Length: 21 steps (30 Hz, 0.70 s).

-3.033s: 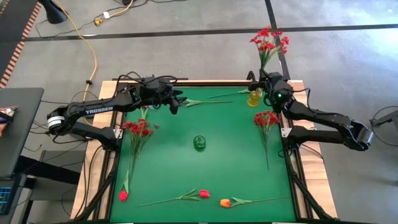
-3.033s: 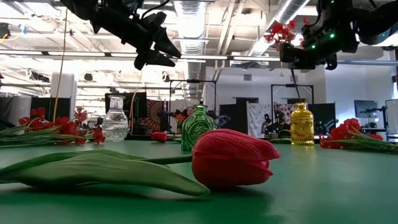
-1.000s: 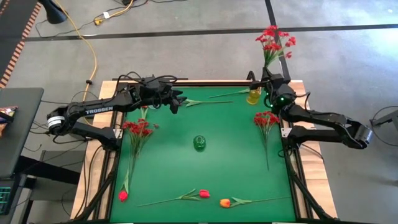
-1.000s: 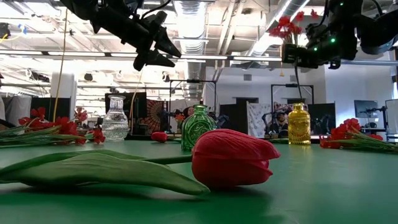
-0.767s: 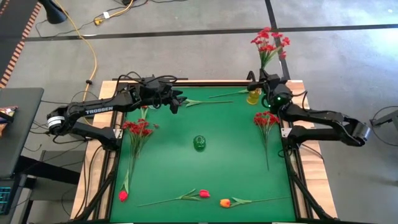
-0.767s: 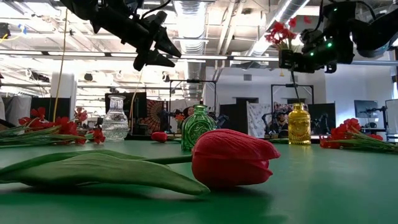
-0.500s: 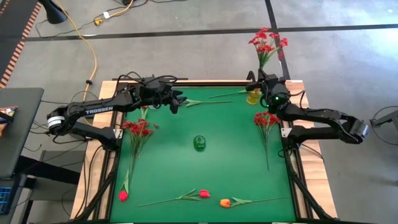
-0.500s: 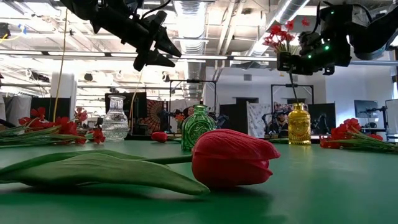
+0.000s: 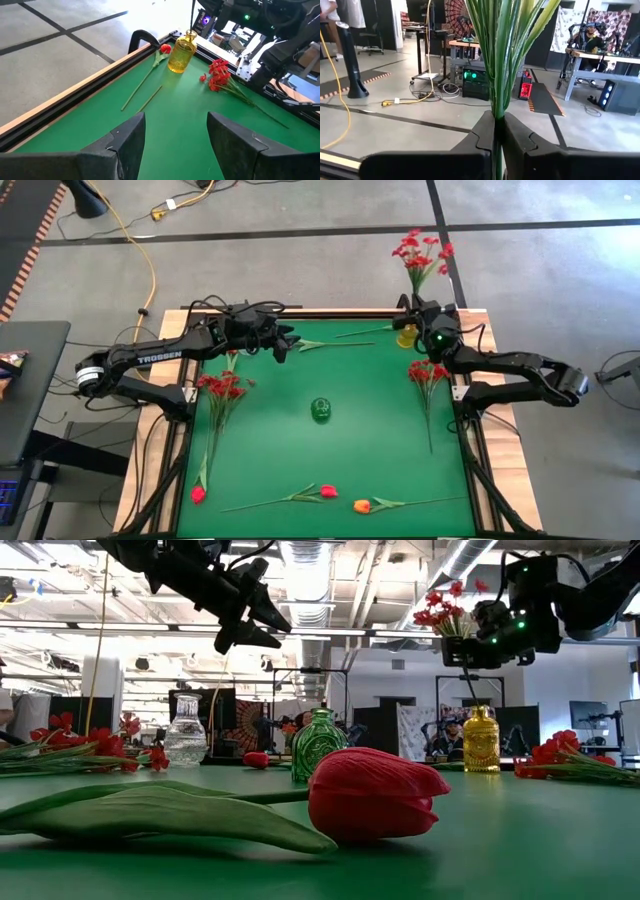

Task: Sort flowers into vase by color
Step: Put the top red flowers into the yellow vase

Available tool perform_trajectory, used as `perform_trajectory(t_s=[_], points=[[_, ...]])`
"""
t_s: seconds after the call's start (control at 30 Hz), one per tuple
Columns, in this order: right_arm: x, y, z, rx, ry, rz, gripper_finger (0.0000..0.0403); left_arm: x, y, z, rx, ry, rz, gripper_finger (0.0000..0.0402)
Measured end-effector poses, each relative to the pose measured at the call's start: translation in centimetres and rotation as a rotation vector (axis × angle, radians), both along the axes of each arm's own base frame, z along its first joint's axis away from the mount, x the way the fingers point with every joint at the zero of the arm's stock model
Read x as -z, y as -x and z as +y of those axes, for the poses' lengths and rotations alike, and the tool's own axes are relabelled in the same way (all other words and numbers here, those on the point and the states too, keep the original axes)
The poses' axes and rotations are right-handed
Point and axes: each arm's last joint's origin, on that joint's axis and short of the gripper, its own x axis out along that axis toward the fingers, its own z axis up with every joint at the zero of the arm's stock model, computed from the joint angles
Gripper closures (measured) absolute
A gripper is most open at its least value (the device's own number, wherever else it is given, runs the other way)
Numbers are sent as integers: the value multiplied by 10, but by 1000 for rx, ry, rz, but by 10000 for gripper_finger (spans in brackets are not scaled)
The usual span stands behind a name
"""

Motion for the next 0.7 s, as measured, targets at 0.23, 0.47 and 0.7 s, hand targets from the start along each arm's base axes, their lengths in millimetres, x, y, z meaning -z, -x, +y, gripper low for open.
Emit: perform_trajectory(t_s=[0.23,0.47,0.7], points=[[0,-7,8,-49,25,107,350,0,0,0,0,0,1,201],[0,-14,19,-23,40,180,337,0,0,0,0,-1,1,201],[0,-13,23,76,25,187,336,0,0,0,6,-18,8,201]])
